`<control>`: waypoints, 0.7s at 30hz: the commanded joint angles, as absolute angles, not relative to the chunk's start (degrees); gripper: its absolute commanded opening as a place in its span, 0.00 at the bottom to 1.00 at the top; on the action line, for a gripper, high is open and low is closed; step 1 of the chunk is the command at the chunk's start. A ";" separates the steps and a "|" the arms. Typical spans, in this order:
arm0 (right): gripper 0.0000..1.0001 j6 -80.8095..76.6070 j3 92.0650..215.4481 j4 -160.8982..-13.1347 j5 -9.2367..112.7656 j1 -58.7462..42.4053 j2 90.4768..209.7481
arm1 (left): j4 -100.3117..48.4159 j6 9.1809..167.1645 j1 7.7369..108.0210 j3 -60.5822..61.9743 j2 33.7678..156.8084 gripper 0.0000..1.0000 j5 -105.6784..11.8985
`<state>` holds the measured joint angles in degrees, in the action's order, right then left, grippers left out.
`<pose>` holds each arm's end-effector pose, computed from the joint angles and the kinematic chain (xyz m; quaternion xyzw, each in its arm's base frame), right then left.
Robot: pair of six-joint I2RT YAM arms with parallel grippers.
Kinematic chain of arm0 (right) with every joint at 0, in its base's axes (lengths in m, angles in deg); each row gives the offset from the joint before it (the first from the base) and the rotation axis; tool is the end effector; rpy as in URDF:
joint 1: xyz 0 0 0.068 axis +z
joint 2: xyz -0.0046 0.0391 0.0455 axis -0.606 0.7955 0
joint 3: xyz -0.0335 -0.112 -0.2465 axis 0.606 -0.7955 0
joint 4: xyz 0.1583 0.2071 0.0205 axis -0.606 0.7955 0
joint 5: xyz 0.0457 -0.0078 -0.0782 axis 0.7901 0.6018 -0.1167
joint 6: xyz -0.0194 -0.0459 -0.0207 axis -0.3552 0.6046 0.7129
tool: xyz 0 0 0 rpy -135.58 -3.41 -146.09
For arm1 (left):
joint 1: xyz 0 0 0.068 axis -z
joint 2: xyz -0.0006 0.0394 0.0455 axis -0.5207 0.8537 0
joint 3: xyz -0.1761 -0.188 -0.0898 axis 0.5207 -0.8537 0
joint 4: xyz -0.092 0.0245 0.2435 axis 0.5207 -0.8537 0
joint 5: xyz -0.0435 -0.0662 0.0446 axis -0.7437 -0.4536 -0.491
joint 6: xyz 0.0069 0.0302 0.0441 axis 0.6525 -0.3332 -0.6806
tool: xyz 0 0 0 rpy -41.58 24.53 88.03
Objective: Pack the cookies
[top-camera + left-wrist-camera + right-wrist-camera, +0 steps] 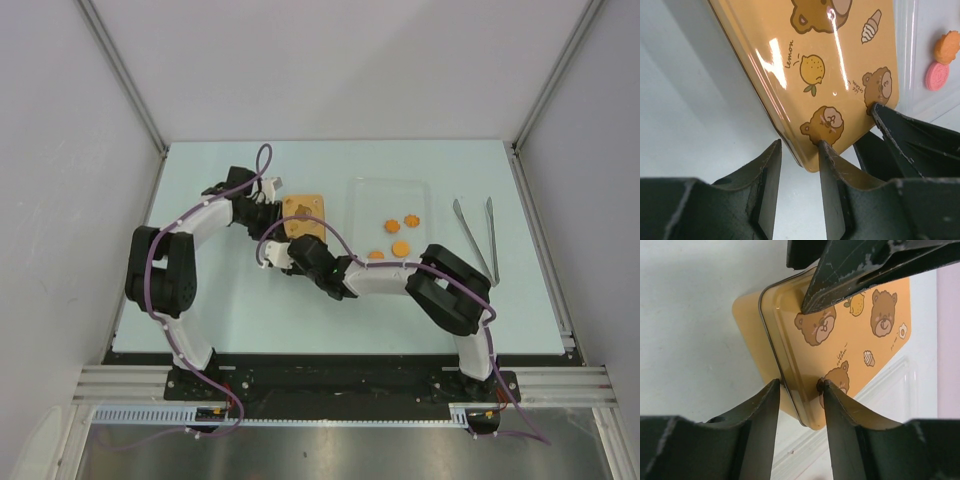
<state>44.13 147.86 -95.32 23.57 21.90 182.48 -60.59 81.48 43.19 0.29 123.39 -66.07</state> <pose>0.2311 0.3634 0.1666 -0.6119 0.6330 -0.0798 0.4673 0.3562 -0.0911 0.1972 0.1099 0.9422 -0.2601 0.1803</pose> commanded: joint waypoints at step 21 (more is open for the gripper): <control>0.53 41.54 146.94 -92.98 22.59 22.38 184.09 | -60.83 79.76 42.63 -0.90 122.71 0.39 -64.91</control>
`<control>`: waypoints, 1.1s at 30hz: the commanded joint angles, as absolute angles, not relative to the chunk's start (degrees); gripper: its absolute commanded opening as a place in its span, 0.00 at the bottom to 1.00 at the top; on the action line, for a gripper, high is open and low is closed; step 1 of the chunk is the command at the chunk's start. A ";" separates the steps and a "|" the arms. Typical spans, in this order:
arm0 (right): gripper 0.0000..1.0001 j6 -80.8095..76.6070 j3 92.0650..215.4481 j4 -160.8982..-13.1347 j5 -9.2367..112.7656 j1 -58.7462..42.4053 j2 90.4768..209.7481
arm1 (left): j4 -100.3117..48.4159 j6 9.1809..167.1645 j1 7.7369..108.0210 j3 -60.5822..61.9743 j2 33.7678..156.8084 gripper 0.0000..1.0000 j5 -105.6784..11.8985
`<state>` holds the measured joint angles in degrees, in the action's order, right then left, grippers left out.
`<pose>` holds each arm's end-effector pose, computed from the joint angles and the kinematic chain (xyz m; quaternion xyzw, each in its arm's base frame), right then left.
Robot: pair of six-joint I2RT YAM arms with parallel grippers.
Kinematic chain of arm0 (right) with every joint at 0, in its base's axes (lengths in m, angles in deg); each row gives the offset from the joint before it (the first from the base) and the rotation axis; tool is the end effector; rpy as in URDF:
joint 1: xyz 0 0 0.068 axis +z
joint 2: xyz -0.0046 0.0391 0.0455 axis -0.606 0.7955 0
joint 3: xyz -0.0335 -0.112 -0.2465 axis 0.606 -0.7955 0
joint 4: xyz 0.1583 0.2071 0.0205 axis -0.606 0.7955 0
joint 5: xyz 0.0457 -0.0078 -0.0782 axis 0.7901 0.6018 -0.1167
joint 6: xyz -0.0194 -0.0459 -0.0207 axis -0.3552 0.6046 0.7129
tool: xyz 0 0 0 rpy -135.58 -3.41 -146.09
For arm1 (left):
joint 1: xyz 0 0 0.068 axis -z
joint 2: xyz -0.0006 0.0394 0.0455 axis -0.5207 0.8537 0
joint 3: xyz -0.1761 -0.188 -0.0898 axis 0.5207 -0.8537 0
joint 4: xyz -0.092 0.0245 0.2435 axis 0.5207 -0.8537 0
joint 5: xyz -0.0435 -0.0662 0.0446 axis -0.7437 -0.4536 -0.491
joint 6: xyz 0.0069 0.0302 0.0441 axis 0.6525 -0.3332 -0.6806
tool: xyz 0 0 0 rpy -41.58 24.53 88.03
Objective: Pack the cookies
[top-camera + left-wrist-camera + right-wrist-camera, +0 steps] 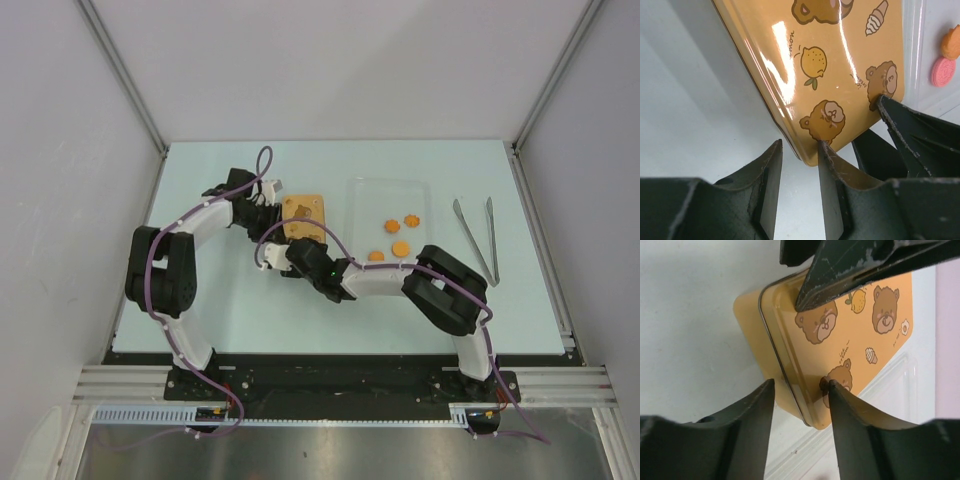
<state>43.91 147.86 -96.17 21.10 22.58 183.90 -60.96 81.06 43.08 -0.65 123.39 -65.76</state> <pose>0.2289 0.3669 0.1580 -0.6077 0.6363 -0.0963 0.4653 0.3531 -0.0896 0.1922 0.1094 0.9451 -0.2558 0.1712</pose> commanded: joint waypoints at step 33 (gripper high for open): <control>1.00 13.42 150.19 -74.96 39.66 -12.15 147.79 | -48.47 79.58 38.94 2.63 106.03 0.46 -62.99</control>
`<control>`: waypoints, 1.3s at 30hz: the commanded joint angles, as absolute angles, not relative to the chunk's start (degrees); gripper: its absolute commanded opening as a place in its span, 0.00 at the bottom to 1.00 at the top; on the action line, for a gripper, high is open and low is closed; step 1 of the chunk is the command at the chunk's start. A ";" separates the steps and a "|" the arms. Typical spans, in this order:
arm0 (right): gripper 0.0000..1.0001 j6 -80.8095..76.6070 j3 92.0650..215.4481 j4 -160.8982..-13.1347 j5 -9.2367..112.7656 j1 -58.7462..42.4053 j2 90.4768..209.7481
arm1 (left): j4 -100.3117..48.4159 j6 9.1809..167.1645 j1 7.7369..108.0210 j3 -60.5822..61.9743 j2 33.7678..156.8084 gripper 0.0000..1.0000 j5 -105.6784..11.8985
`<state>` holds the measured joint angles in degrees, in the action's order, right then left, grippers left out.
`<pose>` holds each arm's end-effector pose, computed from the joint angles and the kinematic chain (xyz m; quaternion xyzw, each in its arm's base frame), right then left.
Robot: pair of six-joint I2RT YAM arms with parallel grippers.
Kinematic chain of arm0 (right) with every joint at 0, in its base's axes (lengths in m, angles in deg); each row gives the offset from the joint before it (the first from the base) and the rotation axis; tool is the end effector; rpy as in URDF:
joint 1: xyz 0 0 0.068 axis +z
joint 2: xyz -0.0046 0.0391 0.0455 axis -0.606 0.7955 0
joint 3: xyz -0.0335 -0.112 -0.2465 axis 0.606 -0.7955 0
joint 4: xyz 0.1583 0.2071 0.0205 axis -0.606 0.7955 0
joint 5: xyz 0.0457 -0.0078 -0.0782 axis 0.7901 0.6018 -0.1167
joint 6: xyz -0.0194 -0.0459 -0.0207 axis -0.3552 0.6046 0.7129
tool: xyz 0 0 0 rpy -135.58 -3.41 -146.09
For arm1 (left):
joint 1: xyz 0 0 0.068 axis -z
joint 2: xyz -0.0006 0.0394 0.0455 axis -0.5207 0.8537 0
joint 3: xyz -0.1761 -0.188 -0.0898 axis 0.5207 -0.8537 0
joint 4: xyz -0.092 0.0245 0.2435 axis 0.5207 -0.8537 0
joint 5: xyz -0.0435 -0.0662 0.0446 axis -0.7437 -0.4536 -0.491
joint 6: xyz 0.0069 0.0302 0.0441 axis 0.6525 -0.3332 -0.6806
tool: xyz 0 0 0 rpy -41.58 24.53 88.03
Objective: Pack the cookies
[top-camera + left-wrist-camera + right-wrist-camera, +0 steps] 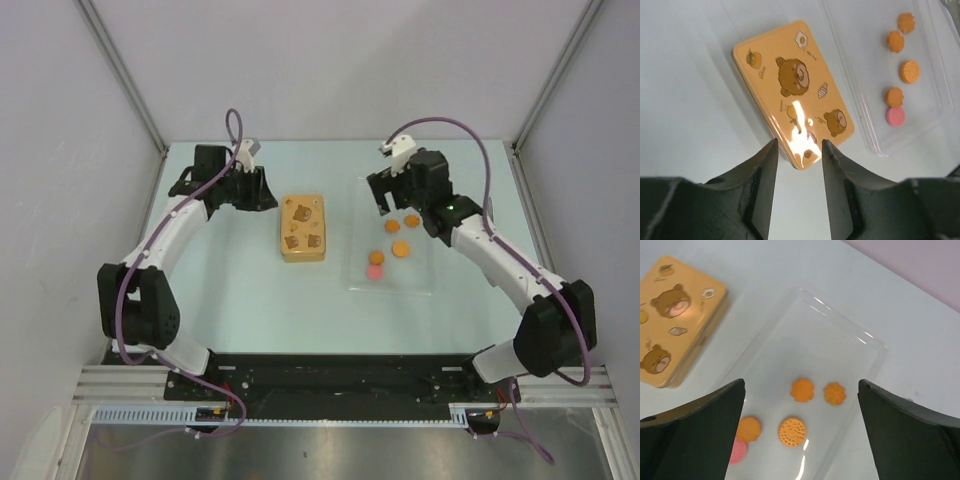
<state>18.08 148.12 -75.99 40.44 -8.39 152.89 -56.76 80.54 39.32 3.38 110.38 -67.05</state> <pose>0.3013 0.1639 0.3284 -0.2888 0.7945 0.0452 0.5322 0.3440 -0.0650 0.2956 0.1263 0.8897 -0.2639 0.3506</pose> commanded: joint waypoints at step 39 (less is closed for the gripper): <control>1.00 14.19 146.77 -82.07 25.59 -19.56 140.31 | -17.59 78.44 39.38 -18.56 81.93 1.00 -38.72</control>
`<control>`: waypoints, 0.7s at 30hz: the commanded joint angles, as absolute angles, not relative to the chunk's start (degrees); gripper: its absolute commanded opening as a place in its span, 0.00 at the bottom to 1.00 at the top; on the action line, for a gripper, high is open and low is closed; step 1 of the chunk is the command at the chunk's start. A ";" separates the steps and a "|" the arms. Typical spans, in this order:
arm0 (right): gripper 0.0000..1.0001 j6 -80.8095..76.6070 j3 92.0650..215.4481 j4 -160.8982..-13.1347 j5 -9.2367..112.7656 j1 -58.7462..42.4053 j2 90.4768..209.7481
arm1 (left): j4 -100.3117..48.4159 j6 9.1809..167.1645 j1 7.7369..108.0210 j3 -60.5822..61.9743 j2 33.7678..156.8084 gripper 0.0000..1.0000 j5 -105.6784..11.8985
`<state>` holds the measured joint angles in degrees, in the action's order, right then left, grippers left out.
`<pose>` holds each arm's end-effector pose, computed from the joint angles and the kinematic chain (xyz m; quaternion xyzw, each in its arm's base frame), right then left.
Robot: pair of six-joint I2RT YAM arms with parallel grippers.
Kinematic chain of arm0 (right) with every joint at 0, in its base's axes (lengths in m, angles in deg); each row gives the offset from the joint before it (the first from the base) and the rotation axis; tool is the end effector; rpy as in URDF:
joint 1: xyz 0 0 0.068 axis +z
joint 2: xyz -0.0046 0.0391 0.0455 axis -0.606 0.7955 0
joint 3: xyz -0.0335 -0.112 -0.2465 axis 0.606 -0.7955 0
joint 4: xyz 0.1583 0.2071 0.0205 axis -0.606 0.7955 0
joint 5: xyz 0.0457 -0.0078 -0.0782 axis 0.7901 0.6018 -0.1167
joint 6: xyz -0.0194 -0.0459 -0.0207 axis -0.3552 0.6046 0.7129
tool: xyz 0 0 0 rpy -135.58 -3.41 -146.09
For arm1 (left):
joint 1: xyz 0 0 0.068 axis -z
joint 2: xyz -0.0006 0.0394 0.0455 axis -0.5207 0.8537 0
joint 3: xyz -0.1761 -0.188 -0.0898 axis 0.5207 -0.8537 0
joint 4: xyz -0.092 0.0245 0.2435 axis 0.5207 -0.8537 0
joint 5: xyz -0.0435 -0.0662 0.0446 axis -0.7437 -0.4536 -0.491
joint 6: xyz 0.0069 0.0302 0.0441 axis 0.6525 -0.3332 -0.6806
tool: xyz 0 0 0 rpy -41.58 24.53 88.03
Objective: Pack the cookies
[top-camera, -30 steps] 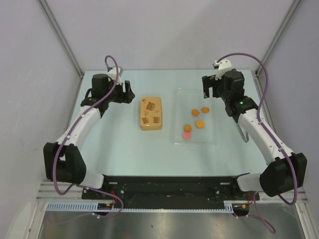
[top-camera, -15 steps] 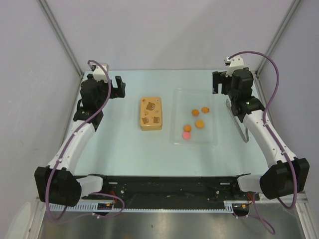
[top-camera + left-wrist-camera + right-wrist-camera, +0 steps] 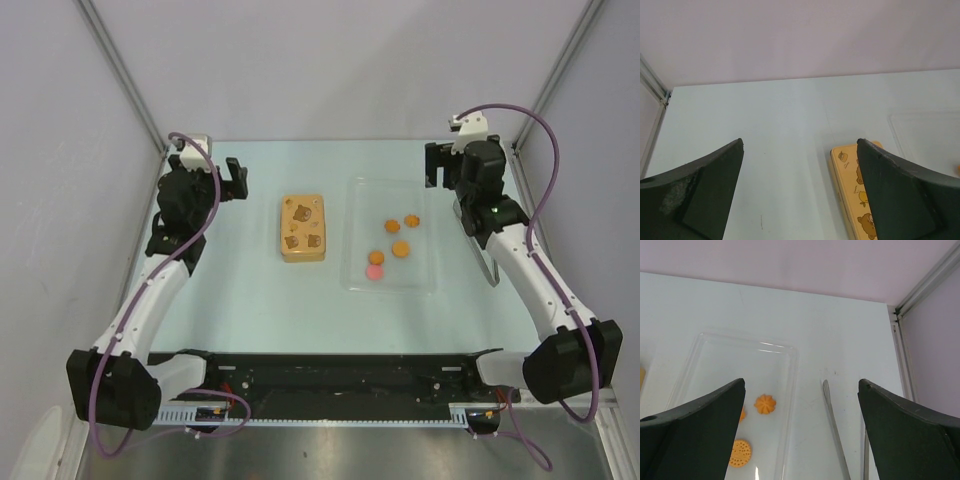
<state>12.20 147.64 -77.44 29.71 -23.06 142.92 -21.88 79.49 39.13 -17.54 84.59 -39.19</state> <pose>0.2936 0.0654 0.3810 -0.0725 0.7851 -0.0633 0.6119 0.2658 -0.0364 0.3565 0.0344 0.7341 -0.0665 0.6749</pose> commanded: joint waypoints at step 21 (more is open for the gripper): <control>1.00 17.37 144.57 -86.82 17.84 -15.06 139.08 | -15.49 76.77 40.78 -20.67 79.65 1.00 -34.85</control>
